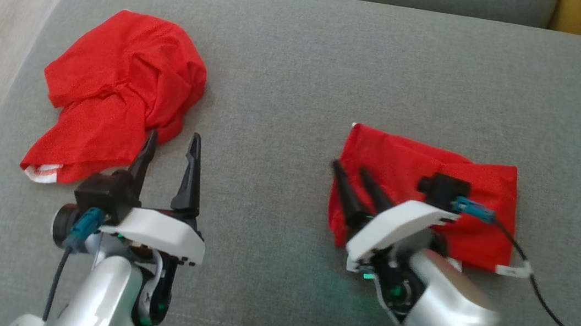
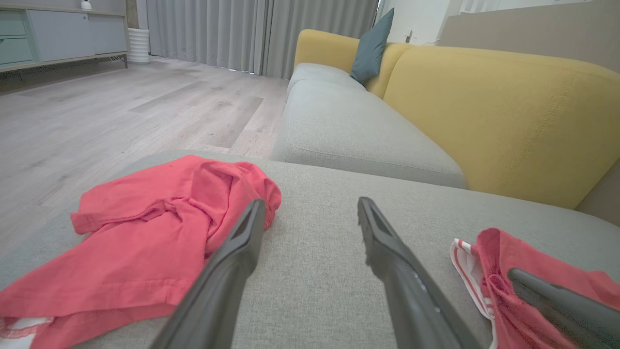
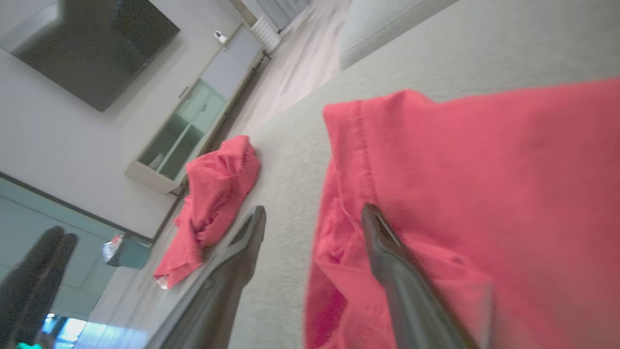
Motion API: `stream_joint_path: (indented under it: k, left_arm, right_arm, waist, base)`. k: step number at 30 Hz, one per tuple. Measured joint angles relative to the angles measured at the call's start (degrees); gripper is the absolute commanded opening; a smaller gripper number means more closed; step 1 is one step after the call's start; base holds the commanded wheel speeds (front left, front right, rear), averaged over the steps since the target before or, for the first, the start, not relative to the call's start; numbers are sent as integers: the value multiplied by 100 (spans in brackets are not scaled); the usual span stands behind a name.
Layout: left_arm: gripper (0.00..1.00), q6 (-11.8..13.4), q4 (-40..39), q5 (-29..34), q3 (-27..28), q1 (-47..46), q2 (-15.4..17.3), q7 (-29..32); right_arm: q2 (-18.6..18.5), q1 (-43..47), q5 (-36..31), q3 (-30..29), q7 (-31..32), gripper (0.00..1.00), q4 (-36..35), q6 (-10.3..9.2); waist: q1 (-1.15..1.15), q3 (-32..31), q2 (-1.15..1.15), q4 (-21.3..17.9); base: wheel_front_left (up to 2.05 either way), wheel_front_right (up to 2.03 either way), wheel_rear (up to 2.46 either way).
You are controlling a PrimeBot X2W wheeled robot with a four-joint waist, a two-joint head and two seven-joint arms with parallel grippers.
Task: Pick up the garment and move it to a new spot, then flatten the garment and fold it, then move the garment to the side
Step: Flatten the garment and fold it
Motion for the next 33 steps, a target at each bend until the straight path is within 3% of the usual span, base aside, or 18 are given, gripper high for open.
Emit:
stream_joint_path:
  k: [4, 8, 14, 19, 23, 24, 29, 33]
  left_arm:
    - [100, 0, 10, 1, 105, -26, 0, 0]
    - [100, 0, 9, 9, 149, -25, 0, 0]
    - [100, 0, -45, 10, 203, -12, 0, 0]
    - [100, 0, -176, 62, 257, 14, 0, 0]
    - [100, 0, -322, 60, 258, 25, 0, 0]
    - [100, 0, -322, 60, 258, 25, 0, 0]
    - [100, 0, -456, 60, 242, 41, 0, 0]
    - [100, -1, -616, 60, 231, 57, 0, 0]
  right_arm:
    - [2, -36, 472, 586, 10, 100, -459, 0]
    - [5, -202, 723, 790, -101, 100, -467, 0]
    - [3, -873, 348, 667, -229, 100, -2, 0]
    - [-23, -1229, -788, -347, -252, 100, 620, 0]
    - [-375, -1192, -1934, -1303, -253, 100, 576, 0]
    - [-375, -1192, -1934, -1303, -253, 100, 576, 0]
    - [-881, -600, -3587, -2561, -268, 100, -258, 0]
    - [-795, 447, -4718, -3576, -268, 100, -1181, 0]
  waist:
    - [0, -47, 0, -54]
    - [0, -129, 0, -135]
    - [0, -245, 0, -284]
    - [0, -301, 0, -426]
    - [0, -338, 0, -495]
    - [0, -338, 0, -495]
    - [0, -370, 0, -549]
    - [0, -377, 0, -571]
  base:
    - [0, 0, 0]
    - [0, 0, 0]
    - [0, 0, 0]
    - [0, 0, 0]
    - [0, 0, 0]
    - [0, 0, 0]
    - [0, 0, 0]
    - [0, 0, 0]
